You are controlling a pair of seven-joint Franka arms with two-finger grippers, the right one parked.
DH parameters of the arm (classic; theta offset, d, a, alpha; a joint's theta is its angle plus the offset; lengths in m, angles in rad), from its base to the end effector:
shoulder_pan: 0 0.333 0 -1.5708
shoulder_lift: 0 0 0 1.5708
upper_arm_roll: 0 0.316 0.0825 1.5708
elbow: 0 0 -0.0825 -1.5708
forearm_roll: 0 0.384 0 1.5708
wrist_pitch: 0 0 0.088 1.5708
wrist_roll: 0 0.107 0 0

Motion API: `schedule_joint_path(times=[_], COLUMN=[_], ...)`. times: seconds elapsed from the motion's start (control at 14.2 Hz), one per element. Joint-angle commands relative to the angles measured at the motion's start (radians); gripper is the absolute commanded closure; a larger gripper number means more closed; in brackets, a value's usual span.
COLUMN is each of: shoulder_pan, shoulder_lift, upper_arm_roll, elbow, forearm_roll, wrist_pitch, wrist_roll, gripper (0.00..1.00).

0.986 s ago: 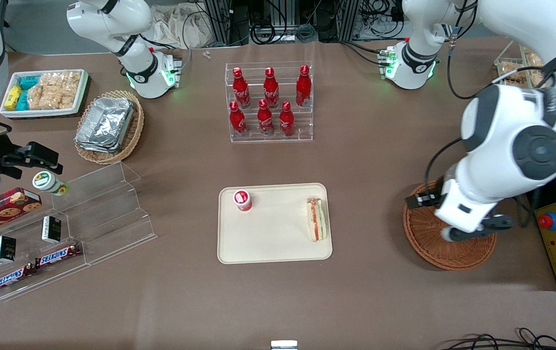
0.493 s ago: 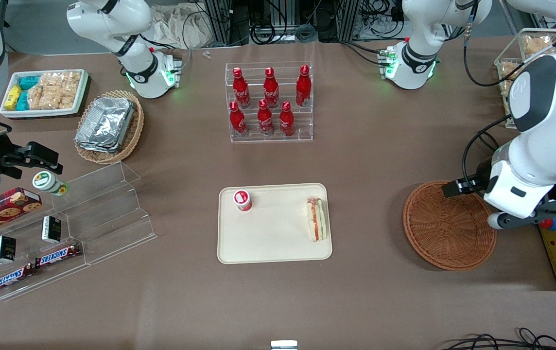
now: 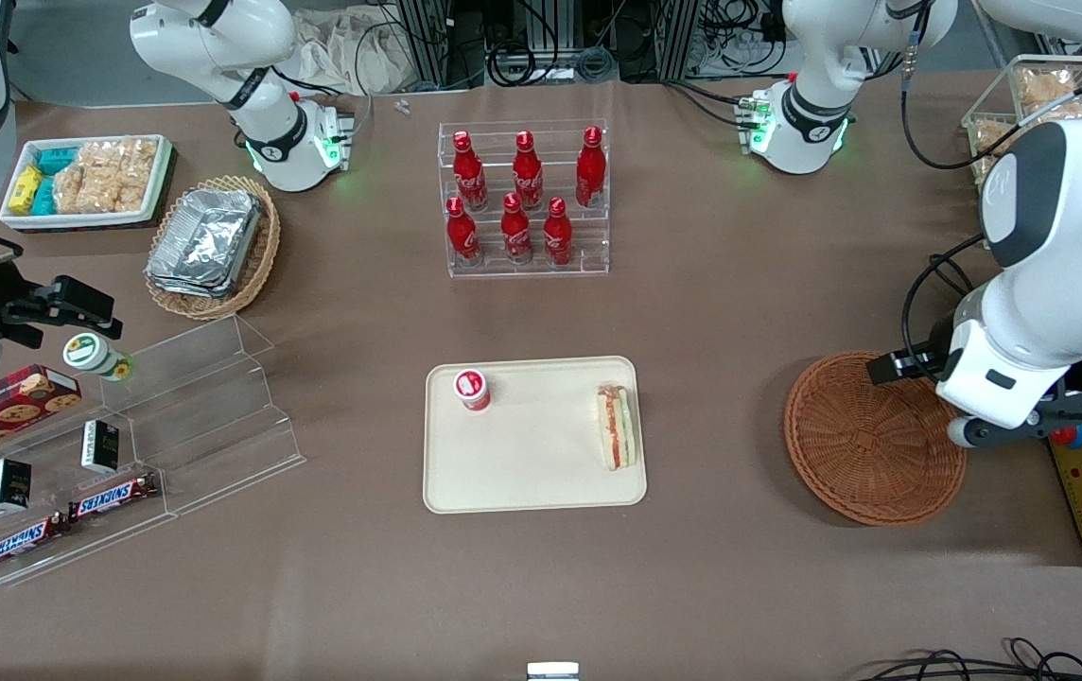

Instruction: Place sandwich from basket to tray

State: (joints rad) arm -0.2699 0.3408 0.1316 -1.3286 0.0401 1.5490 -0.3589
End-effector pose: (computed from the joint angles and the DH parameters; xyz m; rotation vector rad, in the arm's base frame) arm 0.6401 -0.0984 0.5326 -3.0103 -0.3237 0.1410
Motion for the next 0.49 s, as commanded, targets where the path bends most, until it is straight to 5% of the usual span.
schedule_joint_path(times=[0.0, 0.42], shoulder_pan=[-0.005, -0.002], shoulder_lift=[-0.014, -0.029], upper_arm_roll=[0.011, 0.056], elbow=[0.002, -0.004], forearm_roll=[0.017, 0.012], wrist_pitch=[-0.045, -0.047], wrist_roll=[0.015, 0.076], gripper=[0.01, 0.01])
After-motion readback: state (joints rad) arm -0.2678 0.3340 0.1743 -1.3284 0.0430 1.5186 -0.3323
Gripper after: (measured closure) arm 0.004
